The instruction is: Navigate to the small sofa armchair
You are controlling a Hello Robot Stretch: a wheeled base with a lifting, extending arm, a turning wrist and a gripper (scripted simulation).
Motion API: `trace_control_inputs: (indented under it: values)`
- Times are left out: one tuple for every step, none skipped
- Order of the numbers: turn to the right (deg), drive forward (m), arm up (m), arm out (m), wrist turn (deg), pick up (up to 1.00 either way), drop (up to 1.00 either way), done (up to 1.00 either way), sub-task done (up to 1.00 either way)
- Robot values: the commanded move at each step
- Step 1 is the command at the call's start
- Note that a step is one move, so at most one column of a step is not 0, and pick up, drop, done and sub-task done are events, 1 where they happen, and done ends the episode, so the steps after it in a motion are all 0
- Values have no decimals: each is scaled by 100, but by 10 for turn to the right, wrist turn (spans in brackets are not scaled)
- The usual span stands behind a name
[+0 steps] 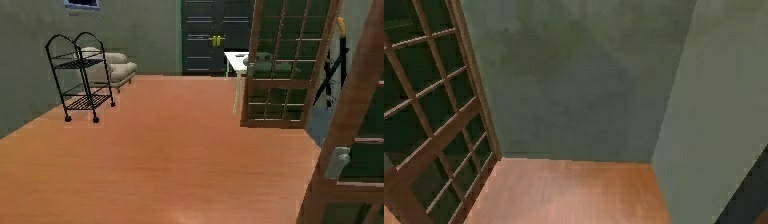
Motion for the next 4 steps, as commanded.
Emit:
trace_control_inputs:
  values:
    - [-60, 0, 0, 0, 0, 0, 0, 0, 0]
    - [0, 40, 0, 0, 0, 0, 0, 0, 0]
    - [-60, 0, 0, 0, 0, 0, 0, 0, 0]
    - [0, 100, 0, 0, 0, 0, 0, 0, 0]
